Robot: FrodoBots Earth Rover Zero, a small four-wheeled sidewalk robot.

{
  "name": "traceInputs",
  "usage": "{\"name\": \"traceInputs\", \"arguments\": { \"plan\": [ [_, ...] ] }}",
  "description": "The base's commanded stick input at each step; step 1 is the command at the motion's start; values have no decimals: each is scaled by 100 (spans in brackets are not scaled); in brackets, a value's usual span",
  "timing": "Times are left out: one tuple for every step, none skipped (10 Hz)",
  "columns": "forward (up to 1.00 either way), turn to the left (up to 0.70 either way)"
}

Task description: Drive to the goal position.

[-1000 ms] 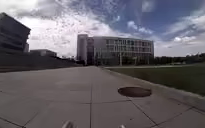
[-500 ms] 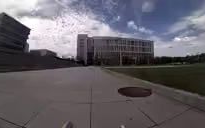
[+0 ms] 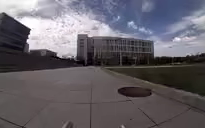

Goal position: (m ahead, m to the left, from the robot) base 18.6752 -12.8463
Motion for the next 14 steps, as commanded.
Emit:
{"name": "traceInputs", "arguments": {
  "plan": [
    [5, 0],
    [5, 0],
    [5, 0],
    [5, 0],
    [5, 0],
    [6, 0],
    [6, 0],
    [6, 0],
    [6, 0],
    [6, 0],
    [6, 0],
    [6, 0],
    [6, 0],
    [5, 0]
  ]
}}
